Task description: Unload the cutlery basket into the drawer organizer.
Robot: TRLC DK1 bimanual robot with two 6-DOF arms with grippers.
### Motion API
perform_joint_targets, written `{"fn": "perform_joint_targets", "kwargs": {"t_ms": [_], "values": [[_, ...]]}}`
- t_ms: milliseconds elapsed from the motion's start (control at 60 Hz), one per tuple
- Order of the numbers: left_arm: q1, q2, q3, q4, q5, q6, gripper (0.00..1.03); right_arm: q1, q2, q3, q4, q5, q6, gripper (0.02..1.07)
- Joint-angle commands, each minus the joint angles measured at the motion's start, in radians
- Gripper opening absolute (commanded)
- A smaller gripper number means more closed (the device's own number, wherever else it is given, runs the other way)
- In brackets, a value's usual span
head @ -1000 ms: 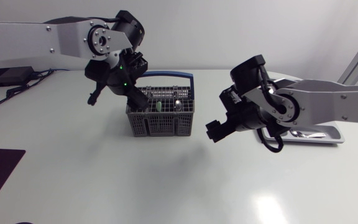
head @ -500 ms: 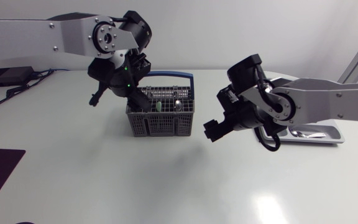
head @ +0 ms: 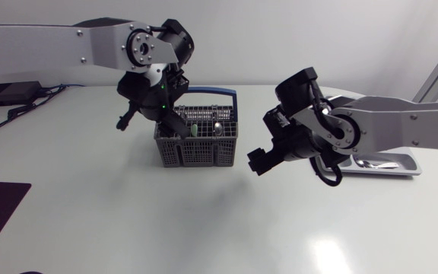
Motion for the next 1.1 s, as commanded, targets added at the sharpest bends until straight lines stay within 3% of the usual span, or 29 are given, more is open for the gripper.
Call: {"fn": "perform_joint_targets", "kwargs": {"t_ms": [0,367,483,917,1083], "values": [[-0.012,0.031,0.053,-0.029,-0.015,-0.024,0.58,0.007,0.011,0.018,-0.009,0.007,-0.007,1.02],[-0.024,0.071,0.098,-0.066,-0.057,-0.037,0.55,0.006,0.014,0.013,-0.008,0.007,-0.01,1.02],[-0.024,0.076,0.104,-0.069,-0.057,-0.04,0.43,0.006,0.017,0.013,-0.008,0.007,-0.012,1.02],[-0.019,0.065,0.072,-0.052,-0.052,-0.041,0.42,0.006,0.04,0.012,0.003,0.007,-0.015,1.02],[-0.016,0.053,0.052,-0.029,-0.046,-0.041,0.36,0.006,0.047,0.009,0.003,0.007,-0.015,1.02]]}}
